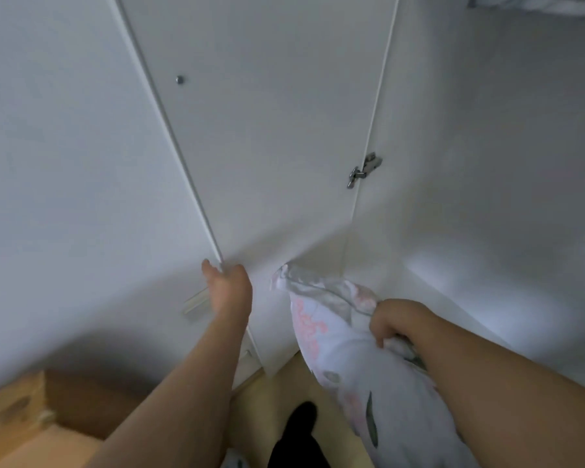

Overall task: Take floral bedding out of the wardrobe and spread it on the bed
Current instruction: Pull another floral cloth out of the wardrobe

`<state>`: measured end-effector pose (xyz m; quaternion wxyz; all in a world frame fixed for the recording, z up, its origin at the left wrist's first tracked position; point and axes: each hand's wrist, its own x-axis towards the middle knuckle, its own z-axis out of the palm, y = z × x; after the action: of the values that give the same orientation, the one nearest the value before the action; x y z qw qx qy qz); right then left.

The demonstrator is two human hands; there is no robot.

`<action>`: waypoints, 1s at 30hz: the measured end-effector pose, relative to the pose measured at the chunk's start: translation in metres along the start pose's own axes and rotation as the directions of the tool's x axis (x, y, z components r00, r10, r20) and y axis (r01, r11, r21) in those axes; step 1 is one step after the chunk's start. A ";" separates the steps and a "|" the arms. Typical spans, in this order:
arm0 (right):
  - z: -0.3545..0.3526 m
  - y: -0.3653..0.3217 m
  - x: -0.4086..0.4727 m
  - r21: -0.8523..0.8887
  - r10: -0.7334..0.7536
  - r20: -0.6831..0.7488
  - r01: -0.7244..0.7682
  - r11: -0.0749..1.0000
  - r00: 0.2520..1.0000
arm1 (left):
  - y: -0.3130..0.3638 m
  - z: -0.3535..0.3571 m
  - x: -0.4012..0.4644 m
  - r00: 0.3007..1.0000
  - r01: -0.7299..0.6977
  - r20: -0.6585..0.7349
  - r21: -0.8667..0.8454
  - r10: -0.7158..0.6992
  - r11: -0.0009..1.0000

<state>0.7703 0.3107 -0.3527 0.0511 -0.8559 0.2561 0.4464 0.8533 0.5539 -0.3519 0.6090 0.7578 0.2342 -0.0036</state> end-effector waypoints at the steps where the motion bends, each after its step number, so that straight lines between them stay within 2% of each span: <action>1: -0.001 0.000 -0.001 0.008 0.006 0.012 -0.006 1.000 1.000 | 0.005 0.003 -0.001 0.999 -0.039 0.002 -0.029 0.039 0.999; 3: -0.001 0.002 0.003 0.019 0.011 0.023 -0.012 1.000 1.000 | 0.011 0.007 -0.003 0.999 -0.047 -0.002 -0.034 0.047 0.998; 6: 0.003 0.006 0.003 0.027 0.026 0.020 -0.027 0.999 0.999 | 0.001 0.012 -0.008 0.998 -0.060 0.011 0.054 0.059 0.997; 11: 0.018 0.023 0.004 0.078 0.066 0.058 -0.070 0.994 0.996 | -0.016 0.023 -0.056 0.972 -0.226 -0.037 0.134 0.232 0.965; 14: 0.034 0.045 0.003 0.079 0.101 0.061 -0.105 0.991 0.993 | -0.033 0.026 -0.085 0.939 -0.342 0.031 0.144 0.342 0.928; 17: 0.051 0.070 0.008 0.105 0.123 0.069 -0.130 0.986 0.990 | -0.052 0.035 -0.107 0.900 -0.433 0.155 0.202 0.408 0.879; 20: 0.067 0.096 0.012 0.123 0.154 0.107 -0.167 0.978 0.982 | -0.060 0.045 -0.138 0.806 -0.561 0.340 0.178 0.485 0.808; 23: 0.082 0.124 0.013 0.166 0.180 0.129 -0.201 0.966 0.975 | -0.055 0.063 -0.161 0.639 -0.716 0.521 0.136 0.566 0.684; 26: 0.094 0.149 0.010 0.223 0.200 0.150 -0.230 0.947 0.968 | -0.042 0.097 -0.179 0.465 -0.847 0.617 0.101 0.635 0.522; 27: 0.097 0.158 0.009 0.252 0.208 0.149 -0.241 0.937 0.967 | -0.037 0.111 -0.186 0.422 -0.875 0.628 0.093 0.654 0.476; 30: 0.100 0.180 -0.010 0.366 0.246 0.155 -0.286 0.885 0.957 | -0.025 0.148 -0.207 0.339 -0.907 0.679 0.050 0.651 0.419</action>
<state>0.6044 0.1908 -0.3790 0.1696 -0.7614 0.4506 0.4341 0.7012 0.3484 -0.3529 0.3874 0.8442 -0.3697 0.0235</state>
